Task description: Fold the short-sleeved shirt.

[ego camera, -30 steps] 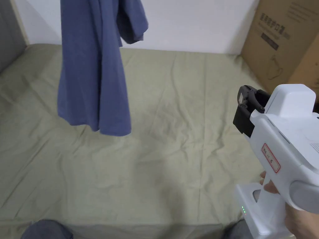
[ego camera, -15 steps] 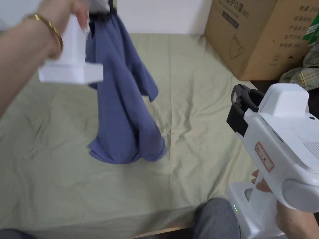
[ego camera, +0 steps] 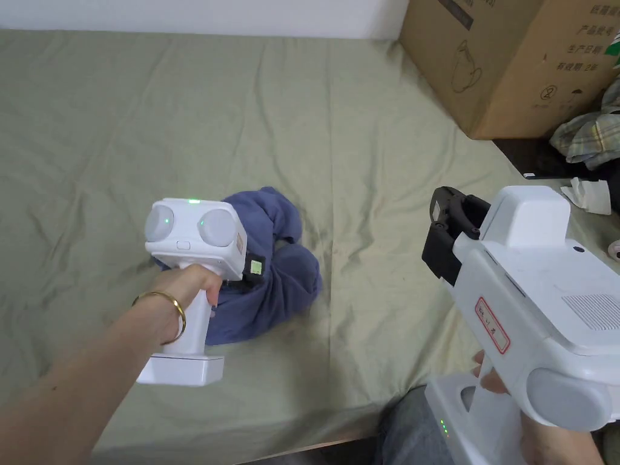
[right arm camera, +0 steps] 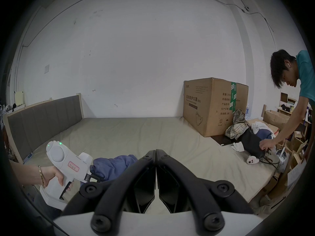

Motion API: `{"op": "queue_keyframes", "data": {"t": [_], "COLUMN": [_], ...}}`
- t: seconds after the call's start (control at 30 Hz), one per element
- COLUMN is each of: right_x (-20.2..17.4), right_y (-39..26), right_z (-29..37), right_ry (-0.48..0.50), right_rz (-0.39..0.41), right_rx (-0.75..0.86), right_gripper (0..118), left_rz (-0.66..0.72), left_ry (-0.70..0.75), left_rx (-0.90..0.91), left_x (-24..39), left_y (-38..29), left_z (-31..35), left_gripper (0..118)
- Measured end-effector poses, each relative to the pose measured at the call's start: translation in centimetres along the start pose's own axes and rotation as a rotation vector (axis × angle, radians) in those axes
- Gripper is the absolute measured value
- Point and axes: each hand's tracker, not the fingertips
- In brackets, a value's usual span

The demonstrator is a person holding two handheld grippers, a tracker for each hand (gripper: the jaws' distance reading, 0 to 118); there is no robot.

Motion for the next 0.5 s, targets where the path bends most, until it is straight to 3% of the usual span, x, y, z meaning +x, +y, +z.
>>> {"op": "queue_keyframes", "data": {"t": [0.07, 0.13, 0.3, 0.4, 0.5], "right_x": [-0.3, -0.6, -1.8, -2.9, -3.9], "right_y": [0.1, 0.3, 1.3, 1.9, 2.4], "right_z": [0.0, -0.1, -0.4, -0.7, -1.0], "right_ry": [0.007, 0.018, 0.048, 0.07, 0.091], "right_rz": [0.004, 0.01, 0.017, 0.026, 0.025], "right_rx": [0.0, 0.006, 0.036, 0.061, 0.082], "right_gripper": [0, 0, 0, 0, 0], "left_rz": [0.034, 0.039, 0.09, 0.092, 0.04], "left_ry": [-0.008, -0.059, -0.05, 0.064, 0.205], "left_rx": [0.059, 0.151, 0.516, 0.73, 0.868], "left_x": [-0.8, -1.7, -5.0, -6.6, -7.8], "left_y": [0.3, 1.2, 2.5, 0.7, -1.8], "left_z": [1.6, 4.3, 13.8, 18.8, 21.6], "left_gripper": [92, 101, 102, 112, 113]}}
